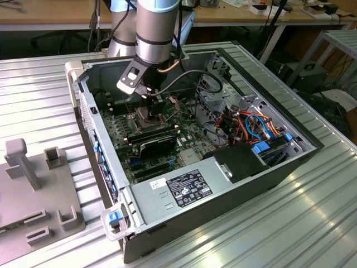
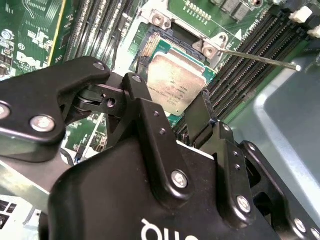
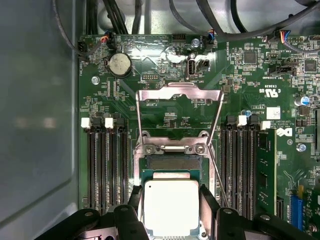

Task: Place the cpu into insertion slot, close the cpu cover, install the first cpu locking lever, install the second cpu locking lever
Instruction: 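Place the cpu into insertion slot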

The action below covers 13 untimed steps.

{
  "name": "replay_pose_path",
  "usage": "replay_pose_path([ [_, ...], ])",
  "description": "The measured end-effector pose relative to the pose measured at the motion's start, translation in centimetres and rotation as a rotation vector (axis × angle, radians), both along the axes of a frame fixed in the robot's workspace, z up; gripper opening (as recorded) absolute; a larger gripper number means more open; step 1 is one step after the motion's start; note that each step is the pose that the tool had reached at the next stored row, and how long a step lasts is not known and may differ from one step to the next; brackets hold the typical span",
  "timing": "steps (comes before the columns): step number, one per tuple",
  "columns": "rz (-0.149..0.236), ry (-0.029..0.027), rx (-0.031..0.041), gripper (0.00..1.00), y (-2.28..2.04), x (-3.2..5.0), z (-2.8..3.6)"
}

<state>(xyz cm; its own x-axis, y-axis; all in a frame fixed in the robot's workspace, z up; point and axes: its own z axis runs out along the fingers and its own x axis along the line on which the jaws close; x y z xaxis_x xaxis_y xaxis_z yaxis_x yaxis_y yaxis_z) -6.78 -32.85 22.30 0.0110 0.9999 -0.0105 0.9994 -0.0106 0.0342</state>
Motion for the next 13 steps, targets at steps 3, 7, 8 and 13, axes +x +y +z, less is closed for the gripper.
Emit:
replay_pose_path([
  [3,0.000,0.0000,-0.0001,0.55,-0.07,-0.01,-0.43],
  [7,0.000,0.0000,-0.0026,0.55,-0.10,0.00,-0.70],
  [8,0.000,0.0000,-0.0034,0.55,-0.09,0.01,-0.96],
  [13,0.000,0.0001,-0.0036,0.55,-0.11,0.16,-1.60],
])
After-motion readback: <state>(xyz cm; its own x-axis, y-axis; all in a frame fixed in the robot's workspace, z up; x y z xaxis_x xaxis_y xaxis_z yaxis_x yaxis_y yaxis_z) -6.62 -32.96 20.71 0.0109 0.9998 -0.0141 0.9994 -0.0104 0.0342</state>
